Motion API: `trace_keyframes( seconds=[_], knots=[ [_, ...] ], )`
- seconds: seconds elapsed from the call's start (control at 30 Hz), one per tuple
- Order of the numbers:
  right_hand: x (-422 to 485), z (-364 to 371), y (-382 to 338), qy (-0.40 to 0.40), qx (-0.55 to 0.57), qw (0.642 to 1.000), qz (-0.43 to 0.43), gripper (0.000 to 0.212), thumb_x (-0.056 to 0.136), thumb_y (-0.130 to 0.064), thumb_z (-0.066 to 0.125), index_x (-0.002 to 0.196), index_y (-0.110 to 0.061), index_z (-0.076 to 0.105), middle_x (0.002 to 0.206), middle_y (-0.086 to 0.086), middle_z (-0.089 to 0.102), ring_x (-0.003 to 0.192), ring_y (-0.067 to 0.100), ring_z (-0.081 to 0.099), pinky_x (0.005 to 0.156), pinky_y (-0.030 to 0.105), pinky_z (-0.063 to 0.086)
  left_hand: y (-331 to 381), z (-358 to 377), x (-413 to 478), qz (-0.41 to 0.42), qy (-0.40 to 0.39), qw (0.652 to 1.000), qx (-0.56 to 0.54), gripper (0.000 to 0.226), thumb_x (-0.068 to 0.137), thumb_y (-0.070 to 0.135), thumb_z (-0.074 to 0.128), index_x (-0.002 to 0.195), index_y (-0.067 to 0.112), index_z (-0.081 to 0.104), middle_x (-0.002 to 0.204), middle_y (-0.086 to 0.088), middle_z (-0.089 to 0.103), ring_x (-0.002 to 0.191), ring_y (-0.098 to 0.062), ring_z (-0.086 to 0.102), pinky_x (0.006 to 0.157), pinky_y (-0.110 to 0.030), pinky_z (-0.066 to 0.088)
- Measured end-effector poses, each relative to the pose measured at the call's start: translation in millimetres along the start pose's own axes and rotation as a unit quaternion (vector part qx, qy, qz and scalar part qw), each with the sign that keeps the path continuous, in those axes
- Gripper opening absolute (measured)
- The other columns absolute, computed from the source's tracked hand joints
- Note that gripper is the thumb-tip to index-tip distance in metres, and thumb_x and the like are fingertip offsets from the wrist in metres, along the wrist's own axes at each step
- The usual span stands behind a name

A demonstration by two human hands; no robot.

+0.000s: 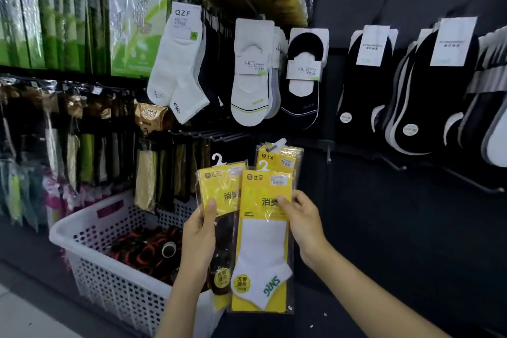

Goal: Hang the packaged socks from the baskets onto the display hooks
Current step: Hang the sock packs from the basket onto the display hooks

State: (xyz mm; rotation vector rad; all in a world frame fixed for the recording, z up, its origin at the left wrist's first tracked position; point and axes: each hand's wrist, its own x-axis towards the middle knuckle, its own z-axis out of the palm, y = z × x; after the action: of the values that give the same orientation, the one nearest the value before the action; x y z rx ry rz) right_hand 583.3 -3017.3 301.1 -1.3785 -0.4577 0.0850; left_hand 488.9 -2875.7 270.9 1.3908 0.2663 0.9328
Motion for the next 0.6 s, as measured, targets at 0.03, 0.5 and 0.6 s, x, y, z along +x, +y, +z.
trace_keyframes(
  seconds=[0.03, 0.5, 0.6],
  knots=[
    [2.6, -3.4, -0.6, 0.012, -0.007, 1.000, -0.009, 0.006, 0.094, -0.013, 0.057, 0.093, -0.010, 0.062, 0.092, 0.006, 0.074, 0.085, 0.017, 0.071, 0.076, 0.030, 0.058, -0.5, -3.0, 1.8, 0.007, 0.008, 1.000, 0.004, 0.027, 0.095, 0.041, 0.046, 0.074, 0.047, 0.061, 0.062, 0.019, 0.055, 0.055, 0.016, 0.051, 0.052, 0.004, 0.036],
    [59.7, 0.5, -4.6, 0.061, -0.098, 0.992, -0.050, 0.010, 0.093, -0.013, 0.058, 0.084, -0.017, 0.060, 0.093, 0.009, 0.072, 0.090, 0.026, 0.069, 0.083, 0.042, 0.055, -6.2, -31.0, 12.9, 0.004, 0.072, 0.997, 0.023, 0.023, 0.095, 0.043, 0.044, 0.072, 0.041, 0.050, 0.058, 0.023, 0.053, 0.052, 0.024, 0.047, 0.054, -0.010, 0.038],
    [72.6, 6.4, 2.8, 0.076, -0.084, 0.993, -0.017, 0.011, 0.092, -0.013, 0.059, 0.083, -0.018, 0.061, 0.098, 0.010, 0.071, 0.093, 0.027, 0.068, 0.087, 0.043, 0.055, -7.3, -29.2, 12.8, 0.009, 0.060, 0.998, 0.026, 0.022, 0.095, 0.044, 0.043, 0.074, 0.043, 0.050, 0.060, 0.031, 0.058, 0.056, 0.026, 0.047, 0.057, -0.009, 0.036]
  ],
)
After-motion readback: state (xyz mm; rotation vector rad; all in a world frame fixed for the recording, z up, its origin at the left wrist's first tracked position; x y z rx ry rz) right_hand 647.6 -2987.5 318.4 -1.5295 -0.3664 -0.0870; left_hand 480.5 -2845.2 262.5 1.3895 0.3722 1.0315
